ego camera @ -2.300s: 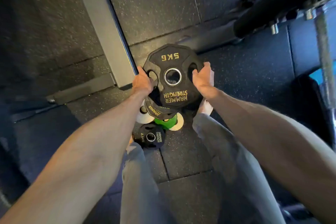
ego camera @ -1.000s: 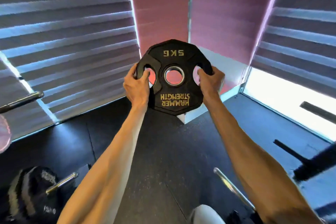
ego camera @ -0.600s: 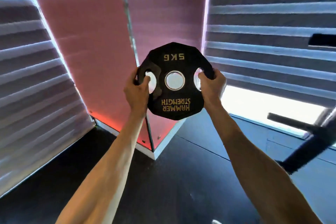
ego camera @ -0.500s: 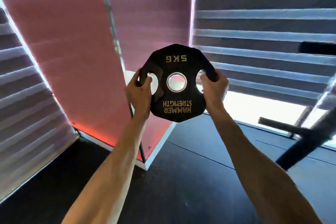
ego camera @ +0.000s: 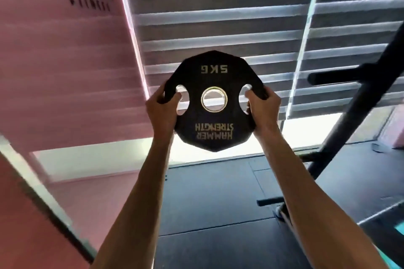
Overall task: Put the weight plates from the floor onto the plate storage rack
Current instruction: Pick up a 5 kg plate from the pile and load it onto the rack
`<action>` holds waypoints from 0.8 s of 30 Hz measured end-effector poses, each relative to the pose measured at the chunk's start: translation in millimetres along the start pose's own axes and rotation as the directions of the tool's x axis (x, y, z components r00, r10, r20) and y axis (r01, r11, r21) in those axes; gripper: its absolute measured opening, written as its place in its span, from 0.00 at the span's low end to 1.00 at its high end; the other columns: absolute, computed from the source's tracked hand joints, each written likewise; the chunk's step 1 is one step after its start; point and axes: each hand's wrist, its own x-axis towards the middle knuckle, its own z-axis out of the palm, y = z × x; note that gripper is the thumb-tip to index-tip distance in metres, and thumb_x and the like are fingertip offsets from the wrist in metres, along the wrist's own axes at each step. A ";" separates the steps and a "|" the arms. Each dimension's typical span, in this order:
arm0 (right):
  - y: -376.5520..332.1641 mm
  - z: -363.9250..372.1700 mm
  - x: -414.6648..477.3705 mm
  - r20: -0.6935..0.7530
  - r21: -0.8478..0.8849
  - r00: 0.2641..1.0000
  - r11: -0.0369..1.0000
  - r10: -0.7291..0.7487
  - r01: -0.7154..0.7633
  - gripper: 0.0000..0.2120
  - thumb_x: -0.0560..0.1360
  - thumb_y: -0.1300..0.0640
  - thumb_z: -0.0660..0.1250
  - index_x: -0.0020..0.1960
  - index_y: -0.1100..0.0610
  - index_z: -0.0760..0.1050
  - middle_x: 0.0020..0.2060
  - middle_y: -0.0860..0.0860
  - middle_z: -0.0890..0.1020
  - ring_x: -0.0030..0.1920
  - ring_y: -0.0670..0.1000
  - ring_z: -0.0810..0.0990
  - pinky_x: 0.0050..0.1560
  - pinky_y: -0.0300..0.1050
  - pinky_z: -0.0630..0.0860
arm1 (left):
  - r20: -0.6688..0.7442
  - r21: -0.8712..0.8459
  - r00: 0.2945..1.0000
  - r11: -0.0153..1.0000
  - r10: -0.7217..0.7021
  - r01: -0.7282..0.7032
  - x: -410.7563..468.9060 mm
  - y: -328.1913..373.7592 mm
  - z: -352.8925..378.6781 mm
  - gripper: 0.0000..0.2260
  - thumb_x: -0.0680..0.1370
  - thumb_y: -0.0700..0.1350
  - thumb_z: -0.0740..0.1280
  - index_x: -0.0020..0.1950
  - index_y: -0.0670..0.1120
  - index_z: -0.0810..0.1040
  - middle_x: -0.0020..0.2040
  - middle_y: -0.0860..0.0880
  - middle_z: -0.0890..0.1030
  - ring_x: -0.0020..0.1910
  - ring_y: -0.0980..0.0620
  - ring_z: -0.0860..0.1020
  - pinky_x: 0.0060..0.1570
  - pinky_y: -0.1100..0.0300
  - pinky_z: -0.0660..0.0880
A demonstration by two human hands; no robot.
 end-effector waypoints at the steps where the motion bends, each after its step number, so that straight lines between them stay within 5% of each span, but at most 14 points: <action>1: 0.9 4.7 6.7 -0.024 -0.003 1.000 1.000 -0.007 0.007 0.12 0.69 0.55 0.73 0.51 0.58 0.81 0.35 0.50 0.80 0.35 0.51 0.77 0.36 0.43 0.74 | 0.022 -0.010 1.000 1.000 -0.011 0.011 15.7 -5.5 6.3 0.19 0.69 0.38 0.73 0.61 0.47 0.83 0.42 0.57 0.85 0.38 0.61 0.80 0.46 0.60 0.78; 8: 17.0 11.7 66.1 -0.214 -0.043 0.972 0.995 -0.099 0.091 0.10 0.69 0.58 0.72 0.49 0.54 0.80 0.33 0.47 0.79 0.30 0.47 0.76 0.32 0.42 0.73 | 0.193 -0.180 0.981 0.983 0.008 0.027 80.5 -54.0 82.0 0.17 0.72 0.35 0.72 0.61 0.41 0.82 0.48 0.50 0.85 0.41 0.62 0.81 0.45 0.66 0.75; 15: 35.5 -23.7 138.7 -0.395 -0.197 0.875 0.956 -0.279 0.216 0.18 0.66 0.49 0.72 0.53 0.55 0.79 0.40 0.49 0.81 0.39 0.50 0.78 0.43 0.46 0.75 | 0.336 -0.250 0.939 0.968 0.073 0.014 110.8 -102.6 197.6 0.16 0.72 0.39 0.71 0.60 0.43 0.82 0.49 0.45 0.85 0.45 0.49 0.83 0.49 0.55 0.81; 19: 30.2 -51.9 174.4 -0.478 -0.325 0.785 0.909 -0.394 0.259 0.07 0.67 0.55 0.71 0.45 0.51 0.77 0.34 0.43 0.78 0.34 0.44 0.76 0.42 0.45 0.74 | 0.407 -0.322 0.912 0.942 0.049 0.093 112.3 -117.3 270.6 0.16 0.74 0.36 0.70 0.62 0.42 0.81 0.52 0.50 0.85 0.50 0.54 0.83 0.54 0.60 0.80; 24: 28.6 -91.6 196.8 -0.584 -0.427 0.678 0.879 -0.446 0.211 0.07 0.65 0.54 0.71 0.42 0.50 0.78 0.33 0.47 0.78 0.34 0.49 0.76 0.39 0.44 0.74 | 0.556 -0.382 0.830 0.899 0.041 0.212 99.9 -127.4 343.4 0.19 0.72 0.34 0.70 0.60 0.50 0.81 0.41 0.66 0.83 0.41 0.64 0.81 0.46 0.67 0.78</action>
